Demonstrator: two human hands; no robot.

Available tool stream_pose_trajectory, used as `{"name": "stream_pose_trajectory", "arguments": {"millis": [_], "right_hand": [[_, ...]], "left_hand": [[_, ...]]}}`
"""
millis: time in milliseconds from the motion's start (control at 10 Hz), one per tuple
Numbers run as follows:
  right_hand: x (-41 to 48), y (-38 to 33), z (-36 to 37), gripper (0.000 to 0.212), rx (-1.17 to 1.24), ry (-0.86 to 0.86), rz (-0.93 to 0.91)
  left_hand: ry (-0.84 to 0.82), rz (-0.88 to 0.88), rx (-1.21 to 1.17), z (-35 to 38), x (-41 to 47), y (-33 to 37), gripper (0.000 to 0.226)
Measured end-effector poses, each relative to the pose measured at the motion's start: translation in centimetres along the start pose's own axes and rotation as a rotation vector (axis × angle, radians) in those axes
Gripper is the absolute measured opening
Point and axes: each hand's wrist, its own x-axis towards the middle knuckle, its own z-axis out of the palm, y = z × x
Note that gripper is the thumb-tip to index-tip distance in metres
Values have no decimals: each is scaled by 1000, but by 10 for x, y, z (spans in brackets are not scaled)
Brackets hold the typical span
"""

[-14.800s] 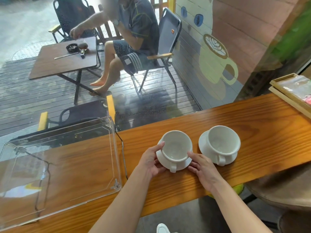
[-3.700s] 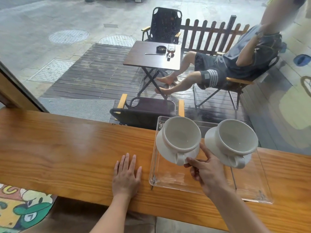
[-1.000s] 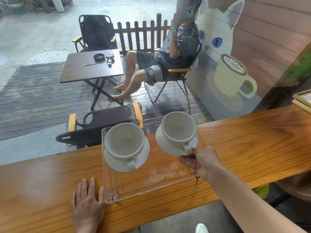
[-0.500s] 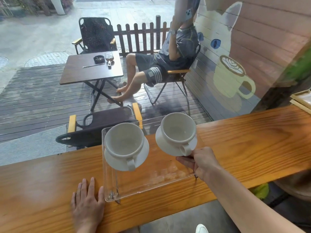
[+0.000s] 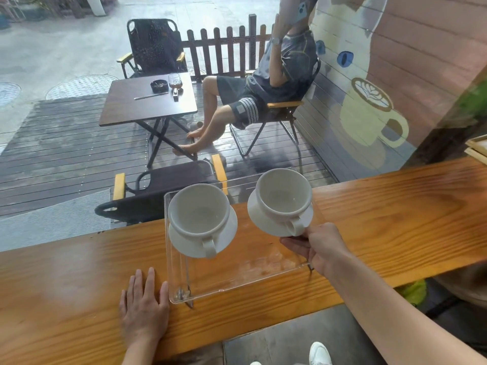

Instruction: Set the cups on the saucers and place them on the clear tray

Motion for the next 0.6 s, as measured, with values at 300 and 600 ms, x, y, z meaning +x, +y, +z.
{"name": "stream_pose_trajectory", "arguments": {"millis": [300, 600], "right_hand": [[-9, -7, -9, 26, -89, -82, 39], [-19, -7, -37, 26, -97, -212, 22]], "left_hand": [[-79, 11, 13, 0, 4, -5, 58], [-362, 5, 89, -27, 16, 5, 51]]}}
